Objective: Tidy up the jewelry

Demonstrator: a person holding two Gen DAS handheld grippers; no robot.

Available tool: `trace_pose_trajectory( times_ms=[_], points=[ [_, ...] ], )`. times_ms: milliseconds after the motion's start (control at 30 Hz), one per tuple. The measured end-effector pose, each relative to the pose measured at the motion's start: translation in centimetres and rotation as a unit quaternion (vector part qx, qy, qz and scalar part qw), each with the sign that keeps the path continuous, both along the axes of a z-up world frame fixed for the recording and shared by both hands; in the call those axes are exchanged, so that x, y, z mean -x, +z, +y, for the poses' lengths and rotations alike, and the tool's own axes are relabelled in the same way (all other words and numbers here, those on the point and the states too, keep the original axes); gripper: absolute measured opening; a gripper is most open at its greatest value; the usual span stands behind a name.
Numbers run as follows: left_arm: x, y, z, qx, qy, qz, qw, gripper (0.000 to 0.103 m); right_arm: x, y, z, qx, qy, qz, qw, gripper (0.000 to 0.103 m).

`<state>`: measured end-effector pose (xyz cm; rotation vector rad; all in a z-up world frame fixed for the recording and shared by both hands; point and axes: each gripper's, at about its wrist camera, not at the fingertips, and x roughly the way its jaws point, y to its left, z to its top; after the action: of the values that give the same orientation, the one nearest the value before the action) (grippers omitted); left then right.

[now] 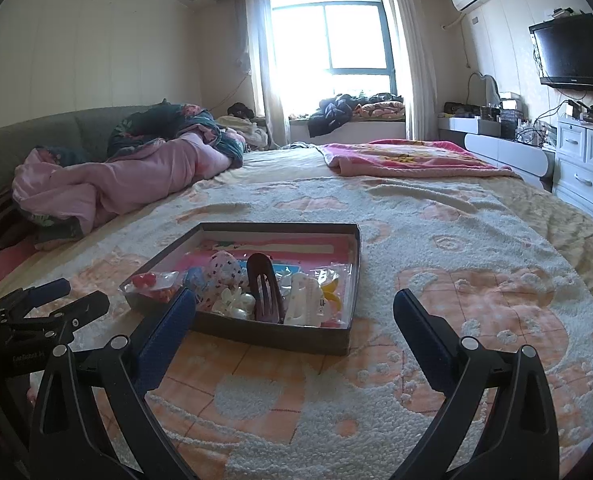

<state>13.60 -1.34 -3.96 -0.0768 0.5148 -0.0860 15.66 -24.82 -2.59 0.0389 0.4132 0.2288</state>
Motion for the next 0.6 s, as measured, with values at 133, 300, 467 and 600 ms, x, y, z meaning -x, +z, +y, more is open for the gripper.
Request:
trace_pose_trajectory(
  times_ms=[133,300,467,600],
  points=[
    [0.01,0.00,0.01,0.000,0.001,0.000,1.0000,0.092,0.02,-0.11,0.10,0.001,0.004,0.003,1.000,0.096],
    [-0.21,0.13,0.11,-0.001,0.003,-0.001,1.0000,0.092,0.08,-0.12,0.16,0.002,0.006,0.004,1.000,0.096],
    [-0.15,0.18,0.11,-0.002,0.004,-0.002,1.0000,0.092,0.06,-0.05,0.23,0.002,0.005,0.004,1.000,0.096],
    [-0.20,0.27,0.29,-0.002,0.005,-0.004,1.0000,0.092,-0.03,0.02,0.38,0.004,0.007,0.004,1.000,0.096]
  ],
)
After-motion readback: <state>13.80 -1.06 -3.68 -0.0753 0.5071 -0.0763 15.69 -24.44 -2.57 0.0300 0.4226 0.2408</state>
